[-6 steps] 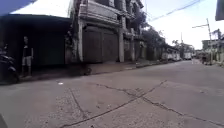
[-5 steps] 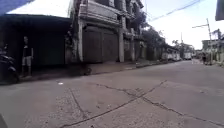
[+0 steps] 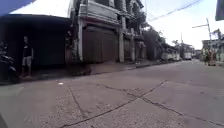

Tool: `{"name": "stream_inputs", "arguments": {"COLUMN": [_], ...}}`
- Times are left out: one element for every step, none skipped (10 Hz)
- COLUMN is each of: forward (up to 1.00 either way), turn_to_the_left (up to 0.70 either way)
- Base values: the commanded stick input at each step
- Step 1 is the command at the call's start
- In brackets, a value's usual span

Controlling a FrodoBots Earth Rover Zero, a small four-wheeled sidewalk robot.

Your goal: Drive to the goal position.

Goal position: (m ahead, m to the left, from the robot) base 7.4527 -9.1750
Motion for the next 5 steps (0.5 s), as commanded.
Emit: {"name": "stream_inputs", "arguments": {"forward": [0.0,0.0,0.0,0.0,0.0], "turn_to_the_left": [-0.31,-0.7,-0.7,-0.7,-0.56]}}
